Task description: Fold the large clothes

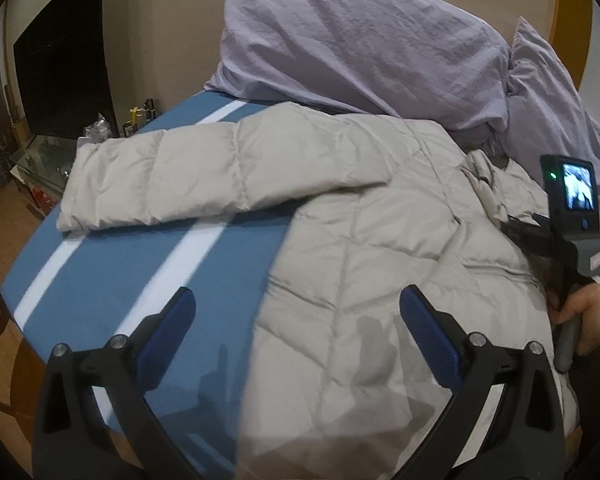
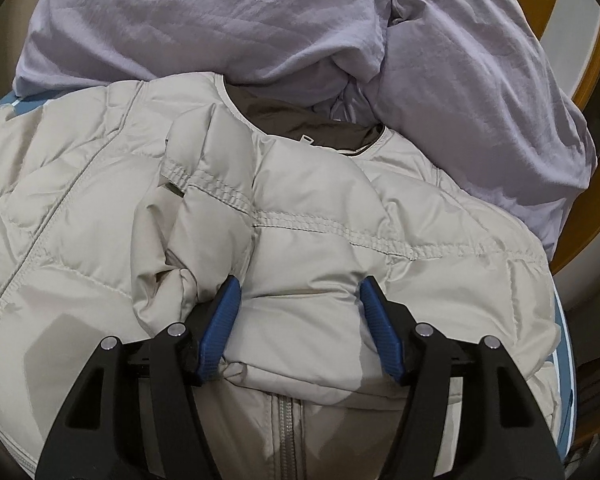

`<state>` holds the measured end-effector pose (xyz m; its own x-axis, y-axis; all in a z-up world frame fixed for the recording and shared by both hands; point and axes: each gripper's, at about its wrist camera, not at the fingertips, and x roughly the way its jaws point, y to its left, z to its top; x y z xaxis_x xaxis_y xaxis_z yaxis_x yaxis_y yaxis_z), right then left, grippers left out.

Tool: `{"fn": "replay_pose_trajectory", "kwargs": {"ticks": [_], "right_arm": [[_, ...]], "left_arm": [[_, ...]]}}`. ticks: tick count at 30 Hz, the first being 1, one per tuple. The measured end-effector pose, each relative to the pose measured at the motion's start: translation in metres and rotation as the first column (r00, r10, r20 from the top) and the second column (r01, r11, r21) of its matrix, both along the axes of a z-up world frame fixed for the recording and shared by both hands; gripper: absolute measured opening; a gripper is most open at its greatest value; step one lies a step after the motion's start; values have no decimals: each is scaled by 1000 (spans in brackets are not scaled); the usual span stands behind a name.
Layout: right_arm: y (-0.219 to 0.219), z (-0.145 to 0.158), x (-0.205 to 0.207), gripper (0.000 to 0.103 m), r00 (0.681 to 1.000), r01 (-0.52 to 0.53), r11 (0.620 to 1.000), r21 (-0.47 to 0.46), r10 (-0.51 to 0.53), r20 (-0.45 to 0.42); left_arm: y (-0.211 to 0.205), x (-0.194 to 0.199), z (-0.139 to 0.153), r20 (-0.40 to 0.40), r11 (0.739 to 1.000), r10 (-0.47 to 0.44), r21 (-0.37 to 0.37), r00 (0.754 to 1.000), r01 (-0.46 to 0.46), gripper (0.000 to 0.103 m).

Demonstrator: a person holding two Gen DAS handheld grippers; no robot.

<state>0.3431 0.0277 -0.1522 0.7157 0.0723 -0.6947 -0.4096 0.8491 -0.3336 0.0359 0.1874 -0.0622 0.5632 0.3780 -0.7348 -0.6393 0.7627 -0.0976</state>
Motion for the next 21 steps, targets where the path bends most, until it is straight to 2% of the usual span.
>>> {"fn": "replay_pose_trajectory", "kwargs": {"ticks": [12,21], "right_arm": [[-4,-2,3,65,1000,2,999,41,-1,-20],[-4,-2,3,66,1000,3,999,44,-2,-19]], "left_arm": [[77,-2,-3,-49,992,123,7,991,-123,101],[157,-6,-15,-100,978,208,-11,973,-210,101]]}}
